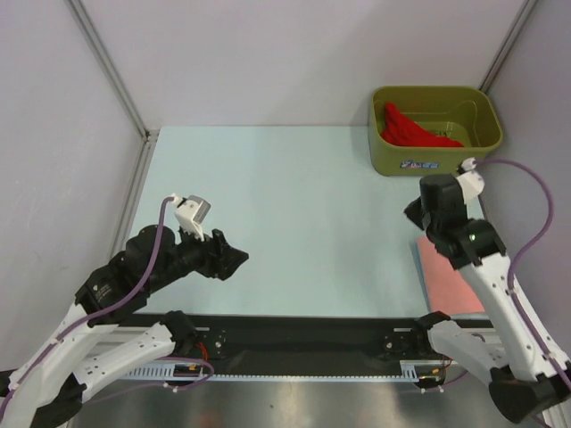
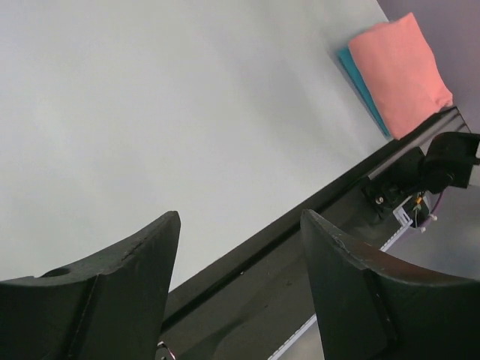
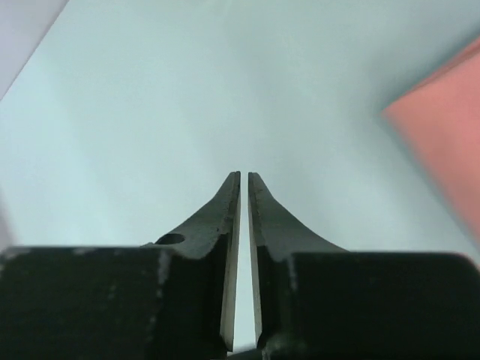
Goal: Fold and stack the t-shirts
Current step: Neatly place the folded tshirt to the corner
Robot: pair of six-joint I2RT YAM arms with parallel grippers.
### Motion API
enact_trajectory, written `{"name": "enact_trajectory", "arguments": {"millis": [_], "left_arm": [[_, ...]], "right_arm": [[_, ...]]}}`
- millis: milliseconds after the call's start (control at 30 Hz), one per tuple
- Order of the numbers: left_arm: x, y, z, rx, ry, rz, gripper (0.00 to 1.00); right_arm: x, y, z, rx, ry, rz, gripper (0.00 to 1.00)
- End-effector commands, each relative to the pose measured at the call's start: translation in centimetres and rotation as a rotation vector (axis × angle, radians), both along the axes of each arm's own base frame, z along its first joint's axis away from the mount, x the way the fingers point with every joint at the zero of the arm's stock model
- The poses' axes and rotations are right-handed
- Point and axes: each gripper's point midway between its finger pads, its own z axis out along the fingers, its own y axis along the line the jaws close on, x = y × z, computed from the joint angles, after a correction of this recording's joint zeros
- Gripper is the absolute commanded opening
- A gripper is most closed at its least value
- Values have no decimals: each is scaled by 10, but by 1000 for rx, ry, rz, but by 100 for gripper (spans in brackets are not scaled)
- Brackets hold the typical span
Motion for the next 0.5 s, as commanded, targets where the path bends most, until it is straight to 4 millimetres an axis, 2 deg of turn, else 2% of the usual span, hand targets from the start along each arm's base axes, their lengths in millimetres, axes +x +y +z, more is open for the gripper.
{"name": "enact_trajectory", "arguments": {"millis": [0, 33, 67, 100, 133, 167, 200, 233, 267, 300, 367, 433, 467], "left_arm": [[11, 7, -8, -14, 34, 112, 72], [12, 7, -7, -33, 38, 126, 74], [12, 8, -1, -68, 19, 133, 74], [11, 8, -4, -86, 19, 138, 75], [10, 7, -2, -127, 21, 147, 75], [7, 11, 13, -212, -25, 157, 78], [7, 11, 3, -235, -15, 171, 83], [6, 11, 4, -292, -5, 186, 84], [0, 17, 19, -385, -54, 187, 85], [1, 16, 4, -398, -37, 200, 86], [-3, 20, 5, -505, -22, 222, 88], [-7, 24, -4, -605, 8, 247, 89], [-8, 24, -6, -639, 17, 247, 90]], "right_arm": [[-34, 87, -31, 240, 13, 309, 15], [-45, 104, -36, 290, 7, 377, 17], [-47, 116, -34, 340, -42, 411, 20], [-66, 126, -56, 380, -24, 454, 22], [-73, 128, -63, 414, -28, 451, 24], [-79, 130, -71, 435, -30, 458, 29], [-93, 132, -65, 477, -73, 498, 31], [-98, 127, -85, 490, -45, 459, 34], [-104, 125, -87, 511, -59, 457, 44], [-108, 121, -89, 533, -70, 442, 48], [-118, 113, -93, 592, -106, 423, 58], [-125, 108, -97, 635, -124, 414, 66], [-126, 107, -99, 643, -124, 413, 74]]}}
